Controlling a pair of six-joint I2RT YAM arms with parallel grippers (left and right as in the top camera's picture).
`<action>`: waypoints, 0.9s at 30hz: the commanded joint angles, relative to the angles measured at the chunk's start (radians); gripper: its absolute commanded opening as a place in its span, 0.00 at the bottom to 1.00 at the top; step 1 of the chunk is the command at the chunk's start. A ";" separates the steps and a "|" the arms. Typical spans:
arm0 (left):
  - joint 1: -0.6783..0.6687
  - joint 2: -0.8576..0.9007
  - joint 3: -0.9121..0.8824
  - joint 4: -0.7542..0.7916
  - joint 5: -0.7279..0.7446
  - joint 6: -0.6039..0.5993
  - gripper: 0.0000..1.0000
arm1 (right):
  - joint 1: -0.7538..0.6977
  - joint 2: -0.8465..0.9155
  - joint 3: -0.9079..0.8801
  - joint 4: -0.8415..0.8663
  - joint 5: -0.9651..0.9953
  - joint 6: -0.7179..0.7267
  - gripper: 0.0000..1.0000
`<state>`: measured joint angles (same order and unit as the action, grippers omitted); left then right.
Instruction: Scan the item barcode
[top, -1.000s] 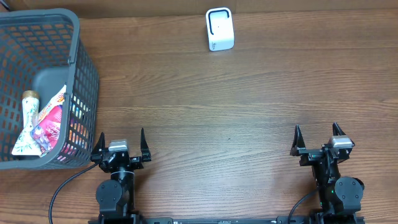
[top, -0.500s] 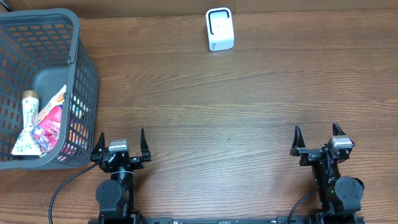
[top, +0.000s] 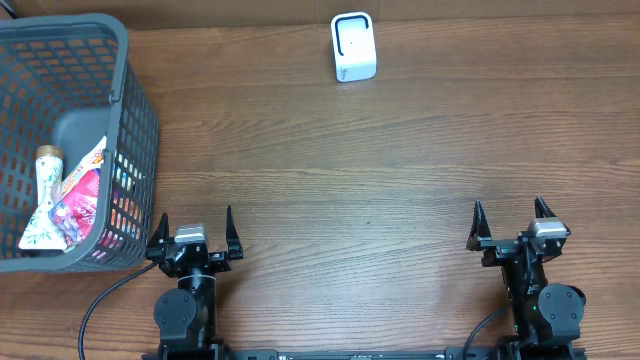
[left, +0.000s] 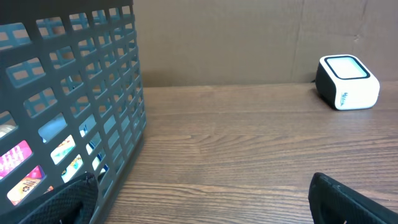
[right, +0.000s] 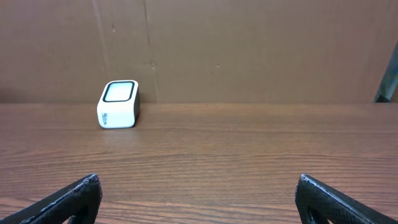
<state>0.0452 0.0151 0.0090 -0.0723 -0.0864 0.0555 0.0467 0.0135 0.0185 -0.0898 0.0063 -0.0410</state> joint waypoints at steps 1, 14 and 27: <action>-0.006 -0.010 -0.003 0.001 0.008 0.012 1.00 | 0.005 -0.011 -0.011 0.007 0.000 -0.005 1.00; -0.006 -0.010 -0.003 0.001 0.008 0.012 1.00 | 0.005 -0.011 -0.011 0.007 0.000 -0.005 1.00; -0.008 -0.010 -0.003 0.031 0.225 -0.200 1.00 | 0.005 -0.011 -0.011 0.007 0.000 -0.005 1.00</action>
<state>0.0452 0.0151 0.0090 -0.0673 -0.0643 0.0372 0.0467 0.0135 0.0185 -0.0902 0.0067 -0.0414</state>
